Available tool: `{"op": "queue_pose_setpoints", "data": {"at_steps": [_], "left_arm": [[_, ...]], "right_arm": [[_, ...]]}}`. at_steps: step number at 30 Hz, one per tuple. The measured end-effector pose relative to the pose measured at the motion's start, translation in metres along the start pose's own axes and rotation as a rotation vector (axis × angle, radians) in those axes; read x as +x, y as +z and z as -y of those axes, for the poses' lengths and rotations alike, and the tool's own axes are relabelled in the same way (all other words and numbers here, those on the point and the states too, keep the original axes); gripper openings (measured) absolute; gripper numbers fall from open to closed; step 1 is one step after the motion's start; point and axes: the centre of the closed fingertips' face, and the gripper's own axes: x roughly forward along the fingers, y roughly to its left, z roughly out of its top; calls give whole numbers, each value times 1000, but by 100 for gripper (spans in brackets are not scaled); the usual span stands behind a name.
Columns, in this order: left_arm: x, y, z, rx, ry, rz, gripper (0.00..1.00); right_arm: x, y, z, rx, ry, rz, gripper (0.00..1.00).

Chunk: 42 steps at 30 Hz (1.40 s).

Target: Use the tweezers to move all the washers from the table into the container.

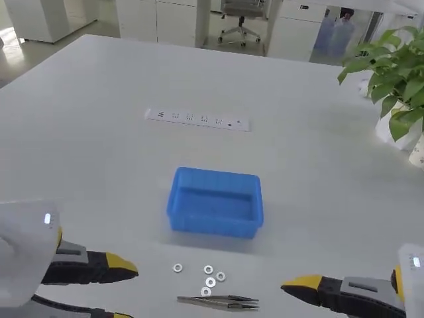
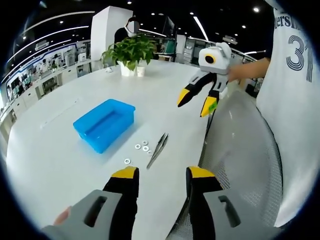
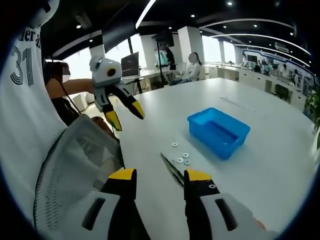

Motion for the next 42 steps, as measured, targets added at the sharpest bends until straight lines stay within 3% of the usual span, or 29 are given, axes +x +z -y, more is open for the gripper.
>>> {"op": "queue_pose_setpoints", "data": {"at_steps": [7,15,28,33,38,42], "left_arm": [[21,-8,-11,45,13,-31,39],[37,-18,-14,74,-37,-64,36],[60,-19,-22,86,-102,-66,34],[72,-24,-26,82,-134,-87,34],[79,-26,-22,92,-180,-98,32],[84,-33,-21,124,-197,-138,32]], "right_arm": [[16,-4,9,-52,9,-51,38],[32,-8,14,-85,32,-80,38],[51,-25,22,-130,73,-148,36],[61,-34,26,-183,106,-202,35],[73,-39,30,-211,138,-233,33],[78,-45,27,-266,175,-271,30]]}}
